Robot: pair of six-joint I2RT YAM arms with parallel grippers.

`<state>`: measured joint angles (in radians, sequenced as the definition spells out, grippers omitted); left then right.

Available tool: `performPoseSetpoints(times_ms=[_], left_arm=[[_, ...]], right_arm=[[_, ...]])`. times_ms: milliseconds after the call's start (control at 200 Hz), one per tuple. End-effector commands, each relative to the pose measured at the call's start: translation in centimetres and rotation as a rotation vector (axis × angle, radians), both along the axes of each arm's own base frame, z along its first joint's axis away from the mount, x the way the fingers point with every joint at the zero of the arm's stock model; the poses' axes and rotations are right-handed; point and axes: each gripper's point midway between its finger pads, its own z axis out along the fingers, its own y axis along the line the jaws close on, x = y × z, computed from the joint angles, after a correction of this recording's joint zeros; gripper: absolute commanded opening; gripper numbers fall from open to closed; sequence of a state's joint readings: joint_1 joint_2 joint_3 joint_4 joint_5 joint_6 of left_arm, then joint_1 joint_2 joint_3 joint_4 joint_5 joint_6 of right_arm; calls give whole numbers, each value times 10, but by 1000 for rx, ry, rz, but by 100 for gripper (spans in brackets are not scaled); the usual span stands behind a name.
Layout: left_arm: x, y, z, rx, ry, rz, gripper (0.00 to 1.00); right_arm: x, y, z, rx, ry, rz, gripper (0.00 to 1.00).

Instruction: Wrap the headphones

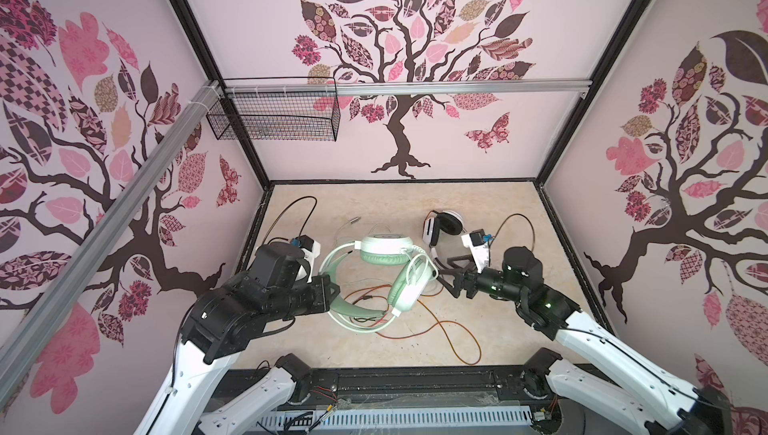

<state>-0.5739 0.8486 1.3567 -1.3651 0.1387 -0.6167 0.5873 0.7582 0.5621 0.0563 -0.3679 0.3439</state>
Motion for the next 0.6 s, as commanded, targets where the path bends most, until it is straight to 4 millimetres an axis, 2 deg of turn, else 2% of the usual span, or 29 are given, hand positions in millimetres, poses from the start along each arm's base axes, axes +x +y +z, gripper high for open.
performPoseSetpoints(times_ms=[0,70,150,225,320,420,515,595], left_arm=[[15,-14,33,-69,-115,-41,0],[20,-16,41,-70,-149,-44,0],[25,-16,52,-71,-185,-40,0],[28,-19,60,-74,-200,-49,0],[30,-23,63,-67,-191,-72,0],[29,-25,67,-60,-184,-95,0],[28,-24,77,-57,-201,-106,0],[26,-27,85,-73,-214,-120,0]], right_arm=[[8,-26,15,49,-132,-151,88],[0,-25,12,45,-205,-118,89],[-1,-31,0,24,-252,-139,89],[-3,-34,-6,27,-280,-145,86],[-13,-23,-13,33,-321,-58,85],[-9,-17,-27,-1,-281,-37,81],[-15,-3,-28,-4,-293,33,79],[-22,9,-28,-32,-375,60,80]])
